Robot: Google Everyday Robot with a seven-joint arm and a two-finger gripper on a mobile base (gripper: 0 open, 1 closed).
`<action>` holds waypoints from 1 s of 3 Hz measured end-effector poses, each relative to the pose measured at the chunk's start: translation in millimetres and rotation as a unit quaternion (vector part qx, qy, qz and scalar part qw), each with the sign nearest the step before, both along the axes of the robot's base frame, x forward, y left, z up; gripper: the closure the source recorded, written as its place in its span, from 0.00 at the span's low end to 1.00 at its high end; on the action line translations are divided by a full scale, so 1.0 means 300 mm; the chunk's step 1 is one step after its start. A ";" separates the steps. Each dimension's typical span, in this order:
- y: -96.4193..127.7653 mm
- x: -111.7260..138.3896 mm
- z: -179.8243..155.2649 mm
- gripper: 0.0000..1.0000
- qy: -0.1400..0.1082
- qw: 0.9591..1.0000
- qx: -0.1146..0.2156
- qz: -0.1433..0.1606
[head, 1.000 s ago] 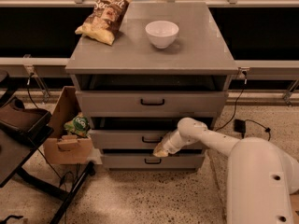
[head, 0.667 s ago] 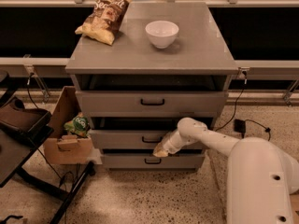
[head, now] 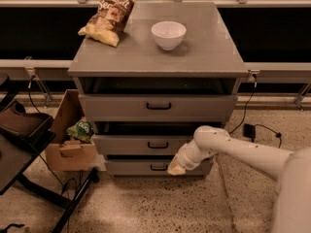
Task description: Close middle drawer
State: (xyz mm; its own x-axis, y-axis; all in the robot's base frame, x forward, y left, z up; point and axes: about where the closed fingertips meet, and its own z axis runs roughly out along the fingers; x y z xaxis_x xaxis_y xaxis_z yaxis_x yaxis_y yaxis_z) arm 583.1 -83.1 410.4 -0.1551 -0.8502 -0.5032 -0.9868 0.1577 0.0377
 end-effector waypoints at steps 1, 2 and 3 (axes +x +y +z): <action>-0.070 -0.176 0.139 1.00 0.025 0.997 -0.069 0.007; -0.148 -0.377 0.310 1.00 0.073 0.985 -0.153 0.019; -0.255 -0.429 0.604 1.00 0.072 0.971 -0.226 0.013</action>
Offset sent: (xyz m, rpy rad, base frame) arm -0.1458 -0.1012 0.2982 -0.6324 0.0827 0.0565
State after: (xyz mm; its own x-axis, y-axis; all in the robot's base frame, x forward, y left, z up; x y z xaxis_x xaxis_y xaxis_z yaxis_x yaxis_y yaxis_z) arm 454.6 -159.5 591.7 -0.1707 -0.9839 -0.0525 -0.9804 0.1643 0.1084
